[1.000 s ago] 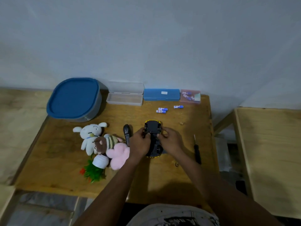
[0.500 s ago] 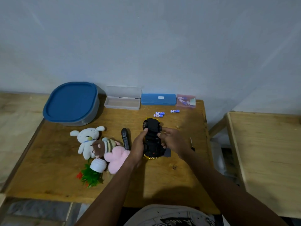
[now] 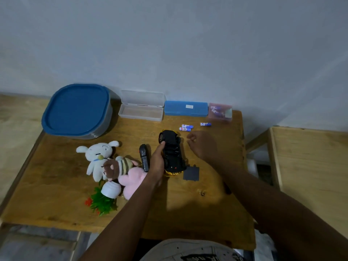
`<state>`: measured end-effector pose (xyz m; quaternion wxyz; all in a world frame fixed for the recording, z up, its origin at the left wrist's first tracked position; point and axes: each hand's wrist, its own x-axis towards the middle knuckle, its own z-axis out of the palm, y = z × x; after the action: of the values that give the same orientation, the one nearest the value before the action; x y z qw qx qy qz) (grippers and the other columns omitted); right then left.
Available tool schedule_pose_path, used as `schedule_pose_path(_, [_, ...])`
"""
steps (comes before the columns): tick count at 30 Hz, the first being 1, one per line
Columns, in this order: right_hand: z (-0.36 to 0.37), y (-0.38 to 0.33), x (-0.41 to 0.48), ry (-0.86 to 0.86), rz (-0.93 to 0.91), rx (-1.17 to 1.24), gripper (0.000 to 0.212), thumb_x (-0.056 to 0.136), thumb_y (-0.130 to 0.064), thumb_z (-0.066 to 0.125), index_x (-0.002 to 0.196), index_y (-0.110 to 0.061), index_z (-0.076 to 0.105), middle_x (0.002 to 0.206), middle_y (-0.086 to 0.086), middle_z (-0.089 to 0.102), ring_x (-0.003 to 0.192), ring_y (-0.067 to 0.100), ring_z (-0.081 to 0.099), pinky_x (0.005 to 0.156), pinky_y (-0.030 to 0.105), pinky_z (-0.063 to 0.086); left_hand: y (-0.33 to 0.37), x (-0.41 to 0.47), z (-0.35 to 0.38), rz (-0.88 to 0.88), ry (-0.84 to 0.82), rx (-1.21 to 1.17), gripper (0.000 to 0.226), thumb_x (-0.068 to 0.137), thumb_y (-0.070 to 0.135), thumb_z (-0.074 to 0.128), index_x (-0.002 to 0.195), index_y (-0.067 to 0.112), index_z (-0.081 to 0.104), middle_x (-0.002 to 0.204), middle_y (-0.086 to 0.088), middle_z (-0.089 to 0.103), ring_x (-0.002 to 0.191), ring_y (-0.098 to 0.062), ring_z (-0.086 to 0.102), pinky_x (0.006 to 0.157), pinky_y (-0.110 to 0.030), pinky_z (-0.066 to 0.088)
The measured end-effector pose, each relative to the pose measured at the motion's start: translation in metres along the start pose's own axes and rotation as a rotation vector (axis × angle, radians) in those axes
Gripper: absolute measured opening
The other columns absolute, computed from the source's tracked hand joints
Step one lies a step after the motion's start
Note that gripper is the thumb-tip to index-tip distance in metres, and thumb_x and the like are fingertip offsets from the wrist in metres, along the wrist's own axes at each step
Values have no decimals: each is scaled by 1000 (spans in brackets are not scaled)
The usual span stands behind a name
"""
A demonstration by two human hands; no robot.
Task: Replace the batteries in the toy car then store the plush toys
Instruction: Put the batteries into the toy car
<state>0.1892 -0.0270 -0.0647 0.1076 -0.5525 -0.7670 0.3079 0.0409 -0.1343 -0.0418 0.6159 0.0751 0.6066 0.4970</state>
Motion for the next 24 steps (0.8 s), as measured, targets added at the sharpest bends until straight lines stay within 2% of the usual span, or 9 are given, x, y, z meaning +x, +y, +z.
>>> schedule_pose_path(4, [1, -10, 28, 64, -80, -122, 29, 91, -20, 62, 119, -15, 68, 114, 8, 66, 100, 24, 62, 84, 40, 52, -2, 8, 1, -6, -9, -9, 43, 104, 39, 40, 131, 12, 59, 115, -17, 70, 99, -29, 69, 78, -34, 57])
schedule_pose_path(8, [6, -15, 42, 64, -214, -227, 26, 92, -17, 62, 118, -15, 67, 112, 7, 60, 101, 23, 57, 81, 35, 50, -5, 14, 3, -72, -26, -48, 45, 103, 41, 40, 132, 12, 58, 121, -23, 67, 102, -35, 68, 81, -40, 58])
schedule_pose_path(11, [10, -16, 46, 85, -222, -256, 25, 92, -16, 62, 117, -16, 68, 112, 9, 59, 99, 23, 59, 78, 36, 52, -8, 17, 2, -97, -47, -90, 46, 104, 41, 39, 132, 11, 58, 116, -23, 68, 93, -34, 68, 68, -37, 60])
schedule_pose_path(13, [12, -17, 48, 87, -224, -298, 22, 92, -17, 62, 113, -17, 69, 109, 8, 58, 93, 22, 60, 72, 39, 54, -11, 19, -1, -97, -57, -102, 46, 104, 42, 38, 131, 10, 58, 110, -21, 69, 88, -31, 70, 65, -35, 59])
schedule_pose_path(15, [15, -16, 49, 82, -220, -322, 18, 93, -17, 61, 108, -18, 70, 105, 7, 57, 87, 21, 60, 67, 38, 55, -12, 21, -2, -94, -48, -92, 47, 103, 42, 40, 132, 10, 58, 110, -21, 69, 88, -31, 70, 69, -37, 59])
schedule_pose_path(19, [22, -11, 49, 90, -188, -364, 11, 93, -14, 60, 91, -20, 70, 97, 2, 53, 79, 16, 56, 60, 37, 53, -13, 22, -4, -102, -33, -69, 49, 101, 44, 43, 134, 11, 58, 124, -24, 66, 104, -38, 67, 89, -46, 55])
schedule_pose_path(24, [28, -2, 34, 120, -218, -301, 13, 92, -19, 62, 103, -19, 71, 101, 0, 55, 81, 15, 56, 65, 35, 51, -13, 25, -9, -98, -47, -34, 50, 101, 47, 43, 134, 13, 59, 120, -21, 70, 110, -40, 67, 94, -48, 54])
